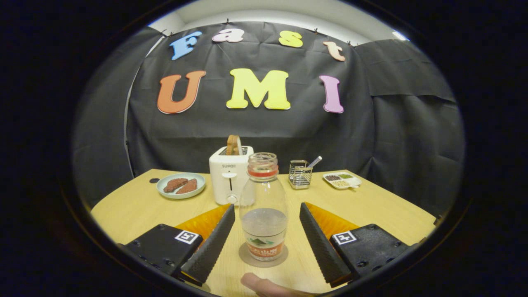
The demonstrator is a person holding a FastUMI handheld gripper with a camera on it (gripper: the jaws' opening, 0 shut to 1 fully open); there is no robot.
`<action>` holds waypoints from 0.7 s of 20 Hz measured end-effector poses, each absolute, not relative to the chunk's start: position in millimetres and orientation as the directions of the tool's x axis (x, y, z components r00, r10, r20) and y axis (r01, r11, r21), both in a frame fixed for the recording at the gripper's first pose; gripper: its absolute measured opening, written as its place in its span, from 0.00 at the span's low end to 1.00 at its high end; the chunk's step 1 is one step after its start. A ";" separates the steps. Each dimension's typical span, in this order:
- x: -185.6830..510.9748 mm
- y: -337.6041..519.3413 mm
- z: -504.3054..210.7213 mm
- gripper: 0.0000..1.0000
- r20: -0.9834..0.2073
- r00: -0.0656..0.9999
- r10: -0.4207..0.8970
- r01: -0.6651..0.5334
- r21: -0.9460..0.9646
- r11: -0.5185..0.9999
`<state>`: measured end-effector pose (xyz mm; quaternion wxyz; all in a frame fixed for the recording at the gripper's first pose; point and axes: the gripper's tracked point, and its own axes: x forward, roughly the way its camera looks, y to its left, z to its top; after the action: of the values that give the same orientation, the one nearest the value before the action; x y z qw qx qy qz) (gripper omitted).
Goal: Take the bottle from table, then pour the juice into the cup, finally place the bottle on the coaster
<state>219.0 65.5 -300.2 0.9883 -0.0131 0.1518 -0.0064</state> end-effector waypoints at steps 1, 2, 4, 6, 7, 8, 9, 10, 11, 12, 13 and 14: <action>215.3 65.3 -297.2 1.00 -0.299 0.954 -0.015 0.007 -0.029 1.000; 212.8 64.7 -292.2 1.00 -0.298 0.954 -0.014 0.005 -0.030 1.000; 207.0 62.5 -281.1 1.00 -0.292 0.956 -0.017 0.007 -0.032 0.999; 198.5 58.7 -268.6 1.00 -0.287 0.958 -0.027 0.017 -0.035 0.999; 193.0 57.0 -260.4 1.00 -0.280 0.959 -0.033 0.023 -0.038 0.999; 187.6 56.3 -250.4 1.00 -0.273 0.962 -0.029 0.019 -0.038 0.999; 182.9 57.3 -239.3 1.00 -0.259 0.965 -0.027 0.017 -0.040 0.999; 178.5 56.7 -226.5 1.00 -0.244 0.969 -0.027 0.016 -0.050 0.999; 171.9 57.5 -215.7 1.00 -0.231 0.973 -0.027 0.013 -0.061 0.998; 165.9 56.6 -203.7 1.00 -0.217 0.976 -0.030 0.015 -0.071 0.997; 158.0 57.0 -190.0 1.00 -0.200 0.980 -0.023 0.009 -0.071 0.997; 151.0 57.7 -174.5 1.00 -0.175 0.984 -0.020 0.008 -0.069 0.998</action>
<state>151.0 57.7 -174.5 0.9955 -0.0342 0.0880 -0.0070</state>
